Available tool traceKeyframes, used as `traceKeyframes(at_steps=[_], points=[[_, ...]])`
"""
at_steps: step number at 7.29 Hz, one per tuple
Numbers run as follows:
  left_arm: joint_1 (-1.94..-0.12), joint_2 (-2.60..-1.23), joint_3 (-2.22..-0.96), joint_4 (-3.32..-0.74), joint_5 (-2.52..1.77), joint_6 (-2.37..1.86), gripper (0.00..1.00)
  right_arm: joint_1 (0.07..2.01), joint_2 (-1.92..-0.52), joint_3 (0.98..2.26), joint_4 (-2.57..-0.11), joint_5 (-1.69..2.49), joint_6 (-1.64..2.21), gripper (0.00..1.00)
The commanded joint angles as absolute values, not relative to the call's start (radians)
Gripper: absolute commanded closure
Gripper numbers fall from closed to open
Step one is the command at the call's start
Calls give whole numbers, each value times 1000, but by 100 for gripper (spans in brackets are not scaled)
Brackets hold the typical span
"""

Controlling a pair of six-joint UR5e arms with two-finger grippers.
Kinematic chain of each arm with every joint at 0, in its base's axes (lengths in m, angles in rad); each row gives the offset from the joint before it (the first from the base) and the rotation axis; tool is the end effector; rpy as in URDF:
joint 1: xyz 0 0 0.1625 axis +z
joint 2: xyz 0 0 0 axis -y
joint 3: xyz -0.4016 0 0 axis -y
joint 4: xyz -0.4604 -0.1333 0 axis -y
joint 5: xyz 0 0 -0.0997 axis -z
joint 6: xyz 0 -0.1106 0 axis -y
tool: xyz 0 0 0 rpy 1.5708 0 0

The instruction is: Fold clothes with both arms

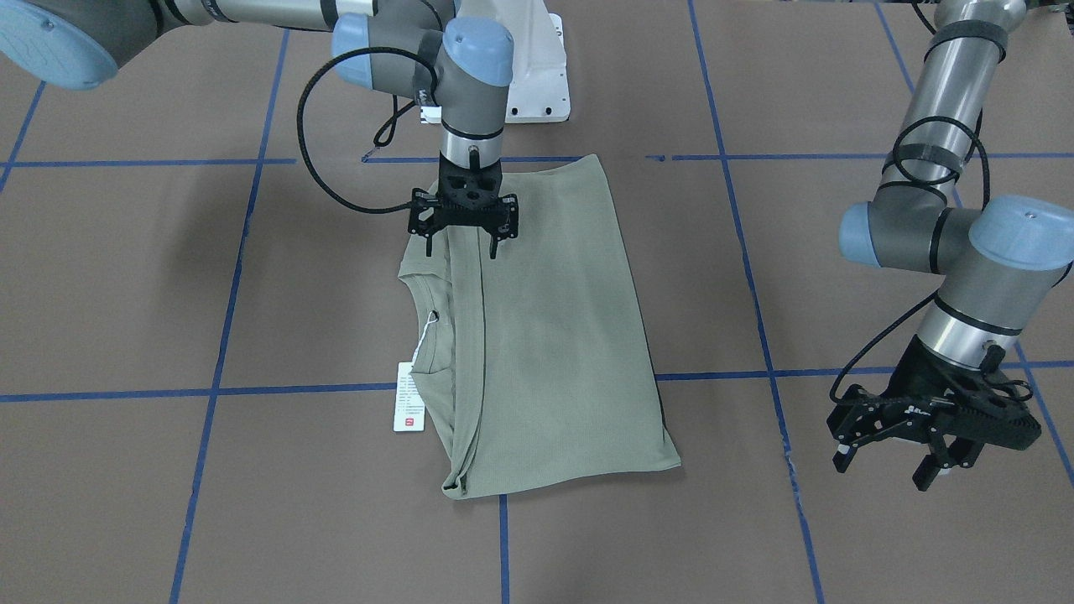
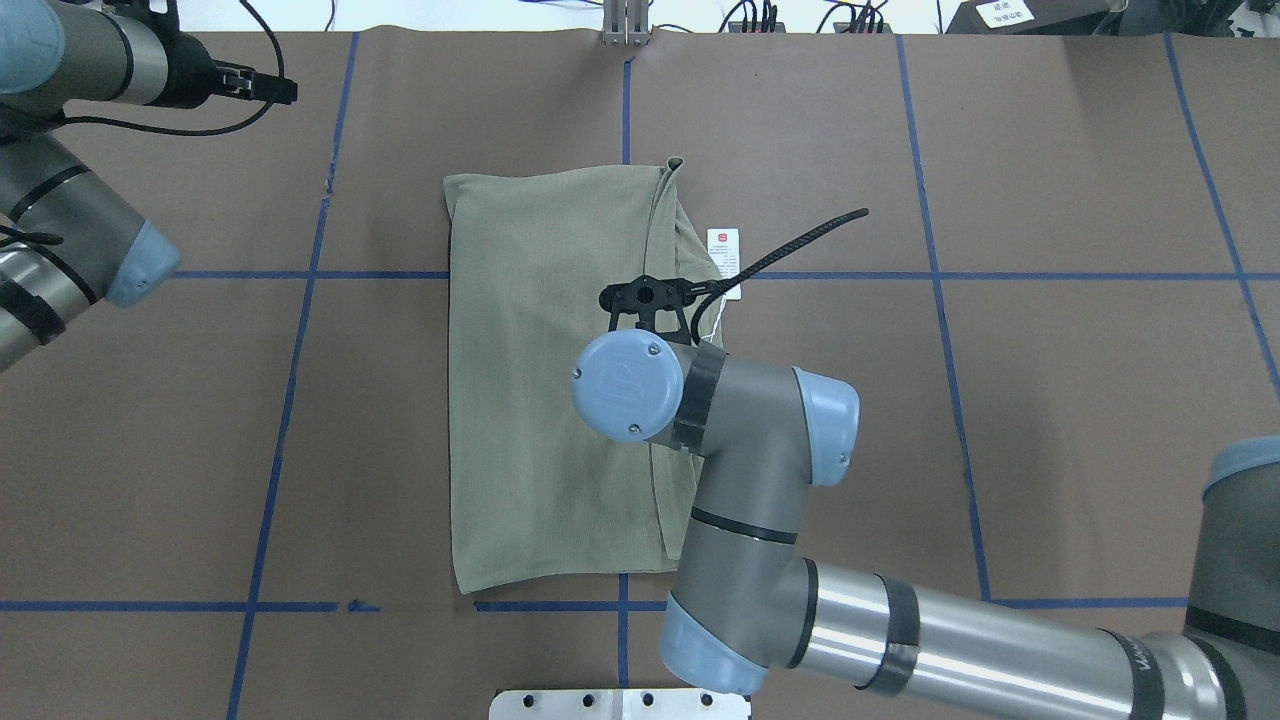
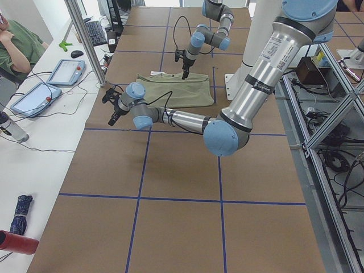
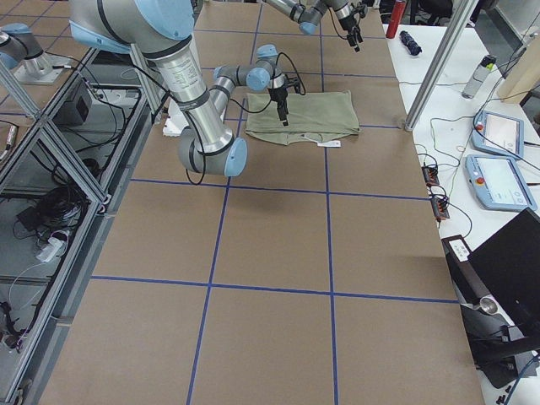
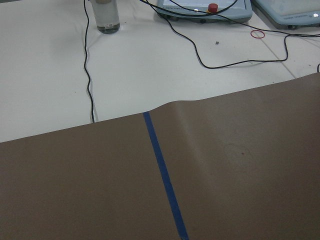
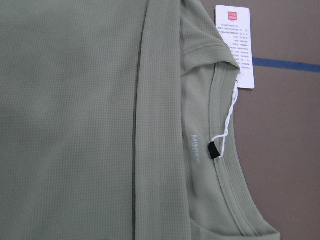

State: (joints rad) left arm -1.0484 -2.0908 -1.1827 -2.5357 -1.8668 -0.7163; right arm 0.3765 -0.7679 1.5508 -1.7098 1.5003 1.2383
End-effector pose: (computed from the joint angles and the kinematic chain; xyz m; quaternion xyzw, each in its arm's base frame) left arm 0.3094 -0.7399 0.4100 0.3468 0.4018 -0.0052 0.8475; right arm -0.6560 -0.4111 0.1451 0.1411 -0.2850 0.0320 0.9476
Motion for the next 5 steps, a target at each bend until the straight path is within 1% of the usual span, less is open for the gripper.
traceKeyframes(at_steps=[1, 2, 3, 4, 5], points=[[-1045, -2089, -1183, -2536, -1867, -716, 0, 393, -666, 1372, -1716, 1513, 1184, 7], [-1037, -2089, -1181, -2539, -1865, -718, 0, 393, -652, 1362, -1738, 1514, 1142, 20], [-1028, -2089, -1178, -2548, -1865, -724, 0, 393, -649, 1362, -1761, 1513, 1087, 28], [-1022, -2089, -1178, -2548, -1865, -736, 0, 393, -649, 1362, -1764, 1509, 1080, 30], [-1020, -2089, -1180, -2548, -1865, -745, 0, 391, -650, 1362, -1764, 1509, 1075, 34]])
